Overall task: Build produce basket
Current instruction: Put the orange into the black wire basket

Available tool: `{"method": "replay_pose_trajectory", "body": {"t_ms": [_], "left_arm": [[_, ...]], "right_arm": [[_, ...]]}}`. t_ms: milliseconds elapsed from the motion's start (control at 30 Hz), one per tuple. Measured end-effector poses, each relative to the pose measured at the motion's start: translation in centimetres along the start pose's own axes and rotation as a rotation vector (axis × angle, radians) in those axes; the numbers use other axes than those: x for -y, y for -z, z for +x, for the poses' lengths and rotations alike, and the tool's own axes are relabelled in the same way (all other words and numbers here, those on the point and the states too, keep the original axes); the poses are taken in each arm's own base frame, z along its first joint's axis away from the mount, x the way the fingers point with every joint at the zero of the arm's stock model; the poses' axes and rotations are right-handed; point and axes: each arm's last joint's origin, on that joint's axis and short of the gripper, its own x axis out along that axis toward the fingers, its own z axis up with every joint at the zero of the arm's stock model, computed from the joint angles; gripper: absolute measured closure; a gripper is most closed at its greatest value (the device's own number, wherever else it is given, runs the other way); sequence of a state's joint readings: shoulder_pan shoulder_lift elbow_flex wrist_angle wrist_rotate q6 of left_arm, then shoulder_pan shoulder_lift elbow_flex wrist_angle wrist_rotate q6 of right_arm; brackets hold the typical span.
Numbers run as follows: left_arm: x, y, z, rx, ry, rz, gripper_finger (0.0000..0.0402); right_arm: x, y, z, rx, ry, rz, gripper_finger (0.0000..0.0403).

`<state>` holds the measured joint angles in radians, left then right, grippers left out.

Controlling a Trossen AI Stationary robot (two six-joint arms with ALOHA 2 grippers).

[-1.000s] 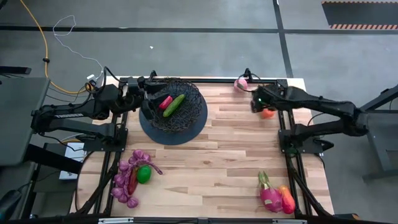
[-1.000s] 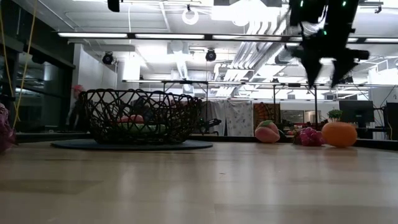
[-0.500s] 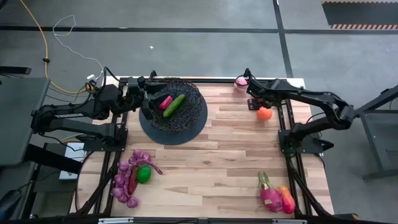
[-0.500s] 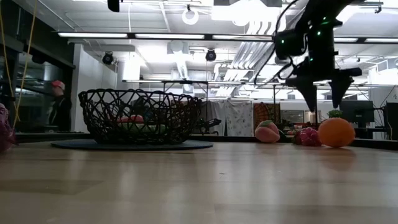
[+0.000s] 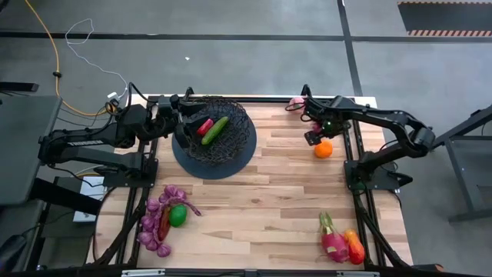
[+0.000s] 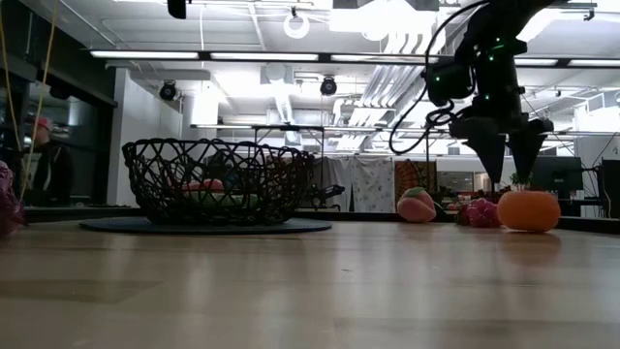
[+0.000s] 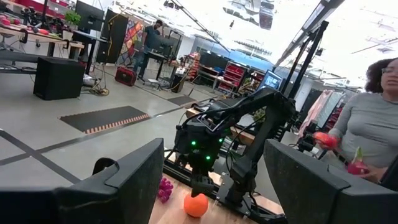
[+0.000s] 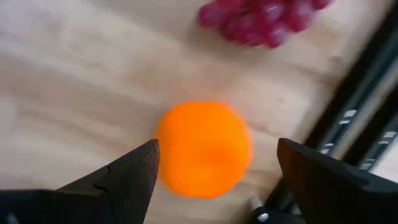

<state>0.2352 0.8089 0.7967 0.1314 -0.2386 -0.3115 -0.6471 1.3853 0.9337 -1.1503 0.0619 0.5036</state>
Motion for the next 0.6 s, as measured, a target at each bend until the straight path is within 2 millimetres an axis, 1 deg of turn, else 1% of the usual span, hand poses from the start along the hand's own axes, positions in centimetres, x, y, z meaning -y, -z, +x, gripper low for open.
{"method": "replay_pose_trajectory", "body": {"t_ms": [167,467,600], "left_arm": [[0.01,0.00,0.00,0.000,0.000,0.000,0.0135],[0.00,0.00,0.00,0.000,0.000,0.000,0.0135],[0.01,0.00,0.00,0.000,0.000,-0.002,0.0135]], "right_arm": [[-0.34,0.21,-0.02,-0.016,-0.028,-0.004,0.0088],[-0.06,0.45,-0.03,-0.027,0.026,0.057,0.0089],[-0.35,0.43,-0.03,-0.032,-0.013,0.054,0.0089]]}}
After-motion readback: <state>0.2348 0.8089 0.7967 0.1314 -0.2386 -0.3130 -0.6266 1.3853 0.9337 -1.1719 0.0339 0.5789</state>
